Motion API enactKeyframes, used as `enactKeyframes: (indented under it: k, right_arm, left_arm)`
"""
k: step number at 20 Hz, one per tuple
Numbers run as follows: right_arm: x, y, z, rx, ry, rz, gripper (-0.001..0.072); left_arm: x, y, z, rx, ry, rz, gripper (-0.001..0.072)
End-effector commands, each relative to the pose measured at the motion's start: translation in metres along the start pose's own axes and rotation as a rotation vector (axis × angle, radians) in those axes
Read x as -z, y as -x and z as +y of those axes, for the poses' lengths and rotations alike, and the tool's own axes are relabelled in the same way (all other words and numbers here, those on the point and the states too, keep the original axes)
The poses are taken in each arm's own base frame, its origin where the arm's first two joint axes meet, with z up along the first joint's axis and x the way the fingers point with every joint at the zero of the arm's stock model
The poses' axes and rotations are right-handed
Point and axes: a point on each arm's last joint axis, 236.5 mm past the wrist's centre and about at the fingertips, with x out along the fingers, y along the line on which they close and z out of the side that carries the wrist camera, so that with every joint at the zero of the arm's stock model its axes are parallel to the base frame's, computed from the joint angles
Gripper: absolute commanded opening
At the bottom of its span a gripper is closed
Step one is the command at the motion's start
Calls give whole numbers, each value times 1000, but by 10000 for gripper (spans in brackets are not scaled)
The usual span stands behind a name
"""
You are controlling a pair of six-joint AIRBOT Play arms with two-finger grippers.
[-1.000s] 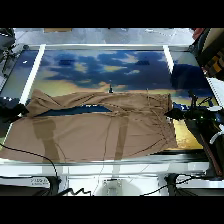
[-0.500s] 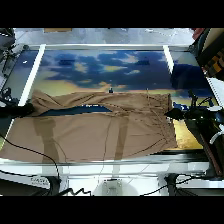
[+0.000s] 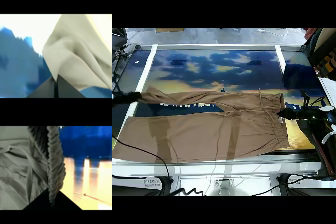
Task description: Fold the clothes and pants, and hang the long-sleeved shirts on hangers.
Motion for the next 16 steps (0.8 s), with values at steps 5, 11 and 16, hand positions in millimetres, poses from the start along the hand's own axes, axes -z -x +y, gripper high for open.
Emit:
enactKeyframes:
  k: [5, 11, 16]
  right_arm:
    - [-10, 1, -3, 14, -14, -42, 34]
    - [-10, 1, -4, 15, -14, -42, 34]
    - [-12, 1, -4, 16, -17, -49, 34]
  left_arm:
    - [-158, 133, 23, -174, -49, -545, 11]
    - [-101, 79, 16, -110, -73, -296, 11]
    - [-82, 44, 20, -95, 23, -241, 9]
